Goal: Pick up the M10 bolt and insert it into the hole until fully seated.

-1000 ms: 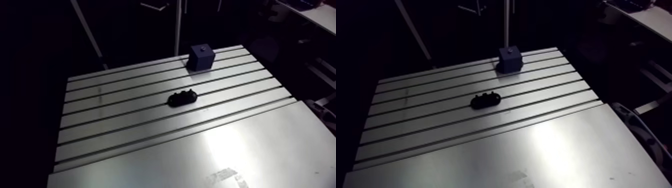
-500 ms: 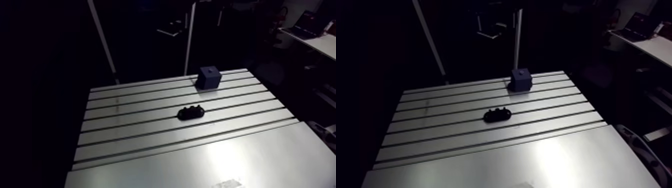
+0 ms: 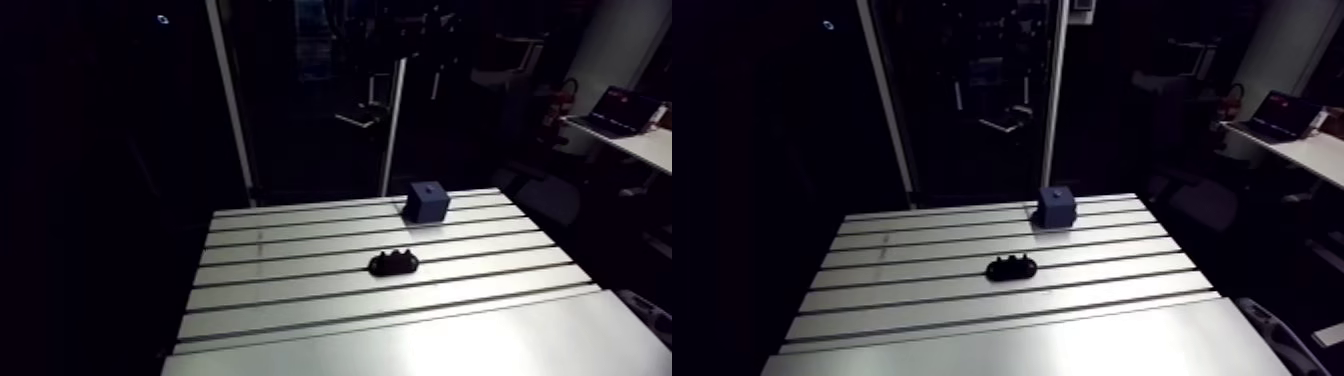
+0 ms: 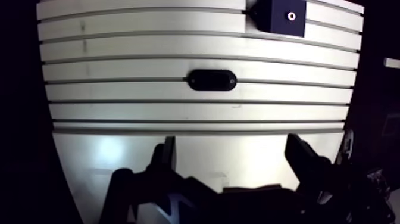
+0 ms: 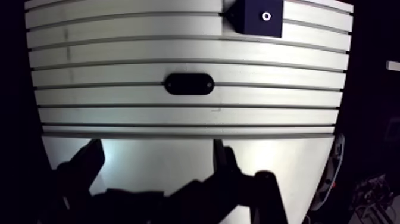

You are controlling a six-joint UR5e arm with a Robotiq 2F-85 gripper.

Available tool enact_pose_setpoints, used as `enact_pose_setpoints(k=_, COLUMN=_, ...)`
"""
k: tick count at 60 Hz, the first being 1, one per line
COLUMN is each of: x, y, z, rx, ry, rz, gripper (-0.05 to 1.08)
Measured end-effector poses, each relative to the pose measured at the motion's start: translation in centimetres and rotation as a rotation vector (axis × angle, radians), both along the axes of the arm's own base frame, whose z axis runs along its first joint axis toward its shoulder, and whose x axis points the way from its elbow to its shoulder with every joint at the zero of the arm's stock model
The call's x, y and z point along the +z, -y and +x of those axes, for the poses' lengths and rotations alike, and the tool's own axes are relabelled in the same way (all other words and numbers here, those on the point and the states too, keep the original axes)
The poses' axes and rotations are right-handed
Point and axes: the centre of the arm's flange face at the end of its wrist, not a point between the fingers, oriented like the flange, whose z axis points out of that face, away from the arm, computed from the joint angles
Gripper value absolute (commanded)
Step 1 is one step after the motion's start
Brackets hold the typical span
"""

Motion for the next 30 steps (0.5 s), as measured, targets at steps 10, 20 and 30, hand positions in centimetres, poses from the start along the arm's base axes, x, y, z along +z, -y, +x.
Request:
enact_pose_setpoints(k=10, x=0.3, y=0.7, z=1.7, rx=0.023, ry=0.004, rz=-0.007, gripper=0.01)
enact_pose_setpoints(k=20, x=0.5, y=0.9, z=2.2, rx=0.03, ry=0.002, rz=-0.008, gripper=0.01)
enact_pose_setpoints(k=30, x=1.2, y=0.9, z=2.2, rx=0.032, ry=-0.012, rz=-0.007, gripper=0.01)
